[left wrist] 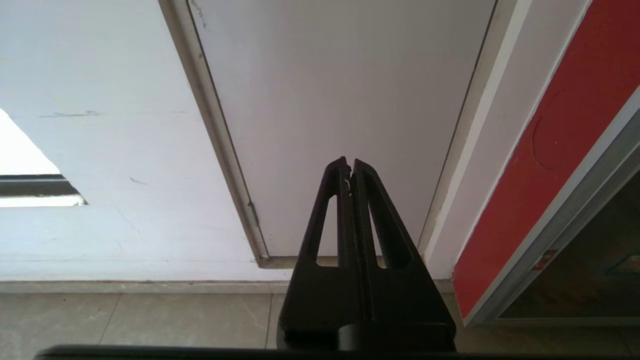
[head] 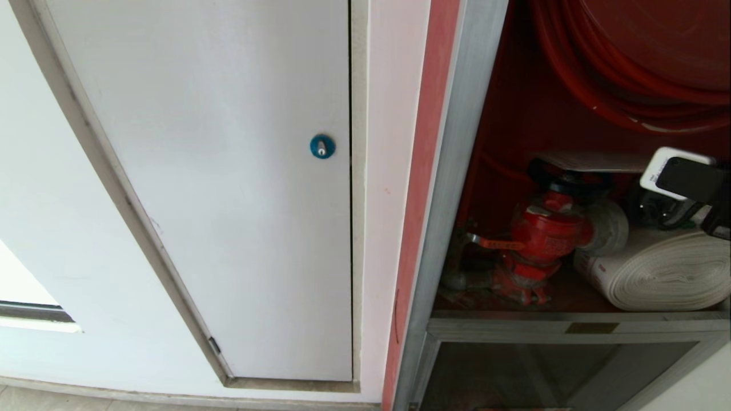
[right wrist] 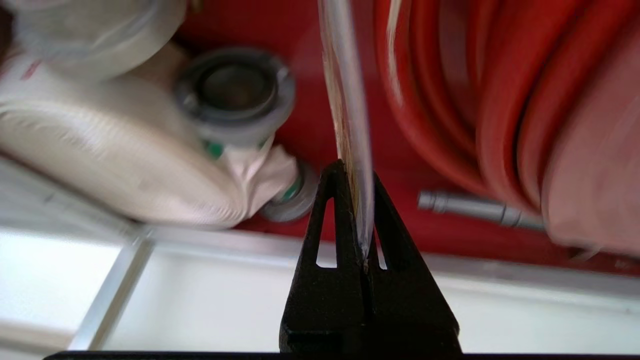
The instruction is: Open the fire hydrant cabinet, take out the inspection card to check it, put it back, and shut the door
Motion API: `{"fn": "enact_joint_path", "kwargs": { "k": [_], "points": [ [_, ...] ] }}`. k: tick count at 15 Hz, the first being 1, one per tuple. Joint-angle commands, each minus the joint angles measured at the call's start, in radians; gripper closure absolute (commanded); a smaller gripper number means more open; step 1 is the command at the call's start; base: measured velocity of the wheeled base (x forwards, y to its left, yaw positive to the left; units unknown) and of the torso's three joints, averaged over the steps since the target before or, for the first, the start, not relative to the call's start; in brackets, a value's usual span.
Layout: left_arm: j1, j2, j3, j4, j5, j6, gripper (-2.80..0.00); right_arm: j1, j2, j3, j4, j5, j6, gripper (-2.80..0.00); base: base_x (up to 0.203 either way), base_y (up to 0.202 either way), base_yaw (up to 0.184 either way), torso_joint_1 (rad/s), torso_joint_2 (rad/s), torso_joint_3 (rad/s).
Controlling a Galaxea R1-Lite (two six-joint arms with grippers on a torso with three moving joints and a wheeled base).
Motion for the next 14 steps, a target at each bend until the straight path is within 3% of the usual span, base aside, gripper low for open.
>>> {"fn": "enact_joint_path", "kwargs": {
  "k": [1,6,10,14],
  "points": [
    [0.0,0.0,0.0,0.0,0.0,0.0,0.0,-0.034,0.069,0.007,-0.069,0.019,-0.032,0.0,0.0,0.0,0.0,0.0,0.0,0.0],
    [0.0,0.0,0.0,0.0,0.0,0.0,0.0,-0.1,0.163,0.032,-0.239,0.105,-0.106,0.0,0.0,0.0,0.0,0.0,0.0,0.0],
    [0.0,0.0,0.0,0.0,0.0,0.0,0.0,-0.108,0.213,0.029,-0.275,0.117,-0.111,0.0,0.0,0.0,0.0,0.0,0.0,0.0],
    [0.0,0.0,0.0,0.0,0.0,0.0,0.0,-0.118,0.306,0.048,-0.455,0.117,-0.154,0.0,0.0,0.0,0.0,0.0,0.0,0.0]
  ]
}}
